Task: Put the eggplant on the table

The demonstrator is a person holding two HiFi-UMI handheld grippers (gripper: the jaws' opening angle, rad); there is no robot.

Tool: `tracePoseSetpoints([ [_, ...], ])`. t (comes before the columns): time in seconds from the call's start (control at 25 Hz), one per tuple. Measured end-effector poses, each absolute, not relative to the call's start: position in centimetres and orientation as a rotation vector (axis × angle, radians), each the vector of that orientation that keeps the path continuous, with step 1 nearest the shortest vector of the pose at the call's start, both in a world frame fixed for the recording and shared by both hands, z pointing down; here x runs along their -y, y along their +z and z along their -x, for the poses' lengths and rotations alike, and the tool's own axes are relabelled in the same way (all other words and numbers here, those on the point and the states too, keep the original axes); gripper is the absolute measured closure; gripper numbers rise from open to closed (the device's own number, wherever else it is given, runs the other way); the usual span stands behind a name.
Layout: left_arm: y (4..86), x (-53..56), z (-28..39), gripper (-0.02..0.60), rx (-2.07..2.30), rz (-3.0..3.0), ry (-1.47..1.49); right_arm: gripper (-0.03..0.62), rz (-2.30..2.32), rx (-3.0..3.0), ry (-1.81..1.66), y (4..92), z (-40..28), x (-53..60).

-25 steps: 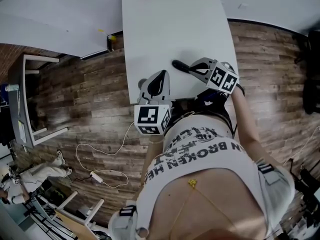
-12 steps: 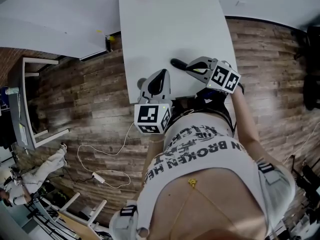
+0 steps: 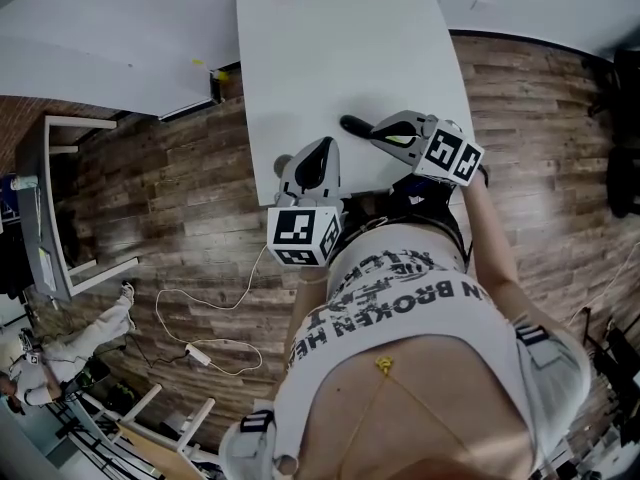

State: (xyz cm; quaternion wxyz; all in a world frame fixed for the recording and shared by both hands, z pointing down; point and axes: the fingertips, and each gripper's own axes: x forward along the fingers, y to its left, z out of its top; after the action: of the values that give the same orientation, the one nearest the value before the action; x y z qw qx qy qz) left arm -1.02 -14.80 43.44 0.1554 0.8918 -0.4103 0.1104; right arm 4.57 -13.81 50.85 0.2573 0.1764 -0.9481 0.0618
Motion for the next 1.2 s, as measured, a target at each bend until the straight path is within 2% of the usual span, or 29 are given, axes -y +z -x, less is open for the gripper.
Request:
tracePoseSetpoints([
  [0.52,42.0,15.1,-0.4,0.575,1.145,-2.598,0.27,0.586,-0.641,2.899,0.192,42.3,-4.8,15.0],
  [0.92,37.1,15.9,-1.0,0.575,1.169,-2.721,0.136,0.586,-0.846,3.001,-0.011,35.2,-5.1,15.2],
  [1.2,34.4,15.8,-2.1,0.575,1.155,-2.803,0.091,0.586,-0.938,2.975,-0.103,33.5,-5.0,15.0],
])
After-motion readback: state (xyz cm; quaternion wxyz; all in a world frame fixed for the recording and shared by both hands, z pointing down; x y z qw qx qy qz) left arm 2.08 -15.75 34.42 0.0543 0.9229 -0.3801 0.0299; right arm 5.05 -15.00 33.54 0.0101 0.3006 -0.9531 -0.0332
